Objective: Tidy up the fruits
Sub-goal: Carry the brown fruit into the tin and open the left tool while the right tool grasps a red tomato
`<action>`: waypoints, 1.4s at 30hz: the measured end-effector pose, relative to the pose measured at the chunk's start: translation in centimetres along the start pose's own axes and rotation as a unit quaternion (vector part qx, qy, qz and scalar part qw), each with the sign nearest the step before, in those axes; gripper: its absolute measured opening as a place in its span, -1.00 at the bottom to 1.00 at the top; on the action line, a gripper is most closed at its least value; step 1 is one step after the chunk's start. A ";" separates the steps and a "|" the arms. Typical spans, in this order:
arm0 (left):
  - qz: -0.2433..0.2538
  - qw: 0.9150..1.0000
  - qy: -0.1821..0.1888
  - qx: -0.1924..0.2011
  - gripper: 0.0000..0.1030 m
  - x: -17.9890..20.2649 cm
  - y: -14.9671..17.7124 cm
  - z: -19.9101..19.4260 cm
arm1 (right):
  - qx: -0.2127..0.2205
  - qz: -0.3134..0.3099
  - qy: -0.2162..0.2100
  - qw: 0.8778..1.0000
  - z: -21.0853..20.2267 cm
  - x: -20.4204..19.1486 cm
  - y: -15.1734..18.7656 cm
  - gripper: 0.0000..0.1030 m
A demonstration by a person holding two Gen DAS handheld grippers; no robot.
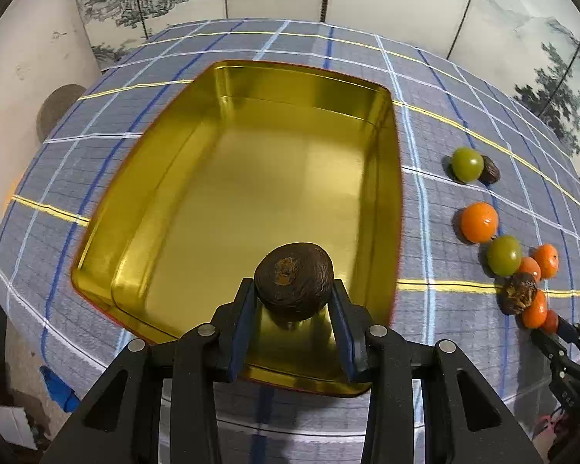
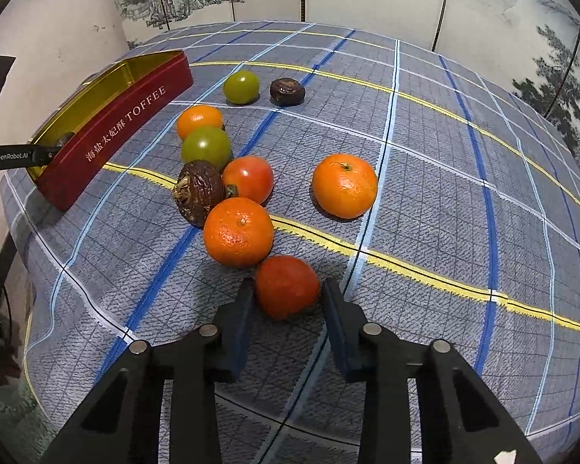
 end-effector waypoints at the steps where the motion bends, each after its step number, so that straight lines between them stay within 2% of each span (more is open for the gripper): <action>1: 0.001 1.000 0.002 0.000 -0.24 0.3 0.0 0.0 | 0.000 0.001 -0.001 1.000 0.0 0.0 0.0 -0.40; 19: -0.009 1.000 0.018 -0.011 -0.24 2.2 0.6 0.0 | -0.001 0.015 -0.008 1.000 -0.2 0.4 0.0 -0.43; 34: -0.008 1.000 0.001 -0.015 -0.22 1.6 0.7 0.4 | -0.002 0.025 -0.005 1.000 -0.2 0.8 -0.1 -0.43; 42: 0.006 1.000 -0.014 0.004 0.01 1.2 0.1 -0.4 | 0.006 0.026 -0.002 1.000 -0.5 1.1 -0.7 -0.43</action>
Point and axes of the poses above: each gripper's, at about its wrist camera, not at the fingertips, and z roughly the way its jaws point, x to its right, y to its underside, the point moved 10 cm from there along z, roughly the way its jaws point, and after that the axes turned 14 degrees about x, right-handed, at the moved point
